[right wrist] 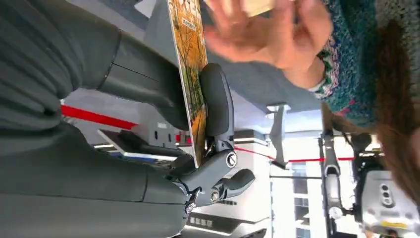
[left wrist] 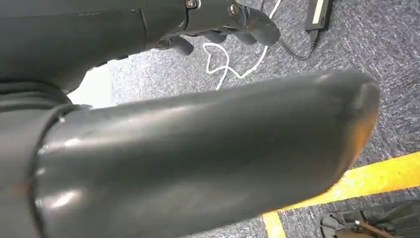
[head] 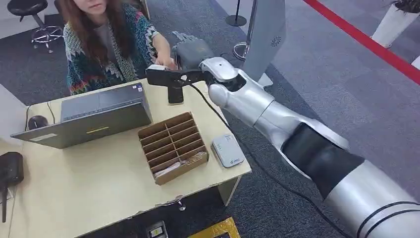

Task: Pass the card to the sensor for recognition and then transmit it.

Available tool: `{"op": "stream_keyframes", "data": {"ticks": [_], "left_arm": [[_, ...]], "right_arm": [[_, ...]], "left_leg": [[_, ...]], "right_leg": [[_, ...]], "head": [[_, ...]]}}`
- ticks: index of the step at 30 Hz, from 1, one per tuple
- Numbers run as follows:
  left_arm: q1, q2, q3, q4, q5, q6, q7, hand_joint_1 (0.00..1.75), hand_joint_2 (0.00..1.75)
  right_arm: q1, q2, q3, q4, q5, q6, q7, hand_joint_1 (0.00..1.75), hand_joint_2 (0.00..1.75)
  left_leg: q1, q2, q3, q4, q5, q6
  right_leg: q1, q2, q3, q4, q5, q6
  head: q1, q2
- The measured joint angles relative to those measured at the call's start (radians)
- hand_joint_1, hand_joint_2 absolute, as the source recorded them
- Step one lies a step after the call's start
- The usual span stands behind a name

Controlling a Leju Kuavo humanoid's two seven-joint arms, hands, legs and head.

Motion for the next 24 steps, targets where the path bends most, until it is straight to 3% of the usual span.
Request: {"op": "stream_keyframes", "data": {"ticks": [13, 14, 15, 22, 23, 24], "left_arm": [[0.005, -0.002, 0.0, 0.0, 0.008, 0.013, 0.001, 0.0, 0.0], [0.006, -0.002, 0.0, 0.0, 0.009, 0.014, 0.001, 0.0, 0.0], [0.008, -0.002, 0.0, 0.0, 0.01, 0.016, 0.001, 0.0, 0.0], [0.02, -0.002, 0.0, 0.0, 0.011, 0.022, 0.001, 0.0, 0.0], [0.023, -0.002, 0.001, 0.0, 0.011, 0.023, 0.001, 0.0, 0.0], [0.025, -0.002, 0.001, 0.0, 0.011, 0.024, 0.001, 0.0, 0.0]], "right_arm": [[-0.067, 0.147, 0.07, 0.222, -0.026, -0.05, -0.039, 1.75, 1.75], [-0.068, 0.153, 0.074, 0.236, -0.026, -0.055, -0.039, 0.42, 1.75], [-0.068, 0.158, 0.076, 0.249, -0.026, -0.059, -0.039, 0.0, 1.75], [-0.076, 0.19, 0.1, 0.345, -0.049, -0.117, -0.04, 0.0, 1.75], [-0.077, 0.194, 0.104, 0.36, -0.059, -0.128, -0.041, 0.0, 0.0], [-0.077, 0.194, 0.104, 0.365, -0.071, -0.146, -0.043, 0.0, 0.0]], "left_leg": [[0.0, 0.0, 0.0, 0.0, 0.0, 0.0], [0.0, 0.0, 0.0, 0.0, 0.0, 0.0], [0.0, 0.0, 0.0, 0.0, 0.0, 0.0], [0.0, 0.0, 0.0, 0.0, 0.0, 0.0], [0.0, 0.0, 0.0, 0.0, 0.0, 0.0], [0.0, 0.0, 0.0, 0.001, 0.0, 0.0]], "right_leg": [[0.0, 0.0, -0.001, 0.0, 0.0, 0.0], [0.0, 0.0, -0.001, 0.0, 0.0, 0.0], [0.0, 0.0, -0.001, 0.0, 0.0, 0.0], [0.0, 0.0, -0.001, 0.0, 0.0, 0.0], [0.0, 0.0, -0.001, 0.0, 0.0, 0.0], [0.0, 0.0, -0.001, 0.0, 0.0, 0.0]], "head": [[0.0, 0.0], [0.0, 0.0], [0.0, 0.0], [0.0, 0.0], [0.0, 0.0], [0.0, 0.0]]}}
